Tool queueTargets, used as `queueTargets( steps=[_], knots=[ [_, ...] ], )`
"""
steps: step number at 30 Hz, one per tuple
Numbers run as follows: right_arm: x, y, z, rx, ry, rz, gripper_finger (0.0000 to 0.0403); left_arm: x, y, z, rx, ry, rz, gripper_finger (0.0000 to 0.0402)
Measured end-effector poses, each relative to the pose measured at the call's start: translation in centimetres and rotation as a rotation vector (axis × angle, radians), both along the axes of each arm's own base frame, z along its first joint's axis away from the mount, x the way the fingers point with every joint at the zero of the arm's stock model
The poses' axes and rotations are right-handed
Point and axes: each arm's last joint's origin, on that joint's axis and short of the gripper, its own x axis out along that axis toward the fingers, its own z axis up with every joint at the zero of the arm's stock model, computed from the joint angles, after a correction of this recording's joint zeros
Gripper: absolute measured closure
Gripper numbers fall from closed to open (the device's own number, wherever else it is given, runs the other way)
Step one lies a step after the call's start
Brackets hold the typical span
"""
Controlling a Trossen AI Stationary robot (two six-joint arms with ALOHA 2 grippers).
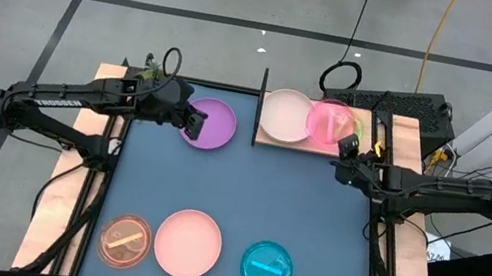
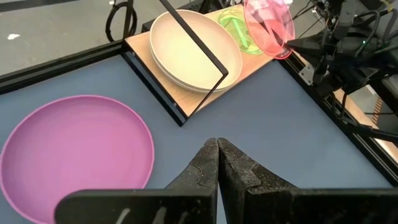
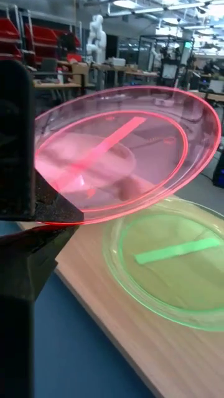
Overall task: Place and stack plates onto a shelf
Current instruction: Stack the pink plate on top of the green plate on the shelf
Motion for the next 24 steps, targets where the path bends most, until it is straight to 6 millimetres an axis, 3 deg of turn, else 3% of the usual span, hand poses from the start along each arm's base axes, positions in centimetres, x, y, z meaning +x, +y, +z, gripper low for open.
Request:
queueTargets(
  steps=[15,24],
  knots=[
    [-1.1,-2.1,-0.6,0.008,0.067,-0.158,0.0403,0.0,0.0,0.0,0.024,0.009,-0.009,0.0398],
    [-1.3,-2.2,-2.5,0.007,0.036,-0.173,0.0403,0.0,0.0,0.0,0.025,0.009,-0.01,0.0398]
  ],
)
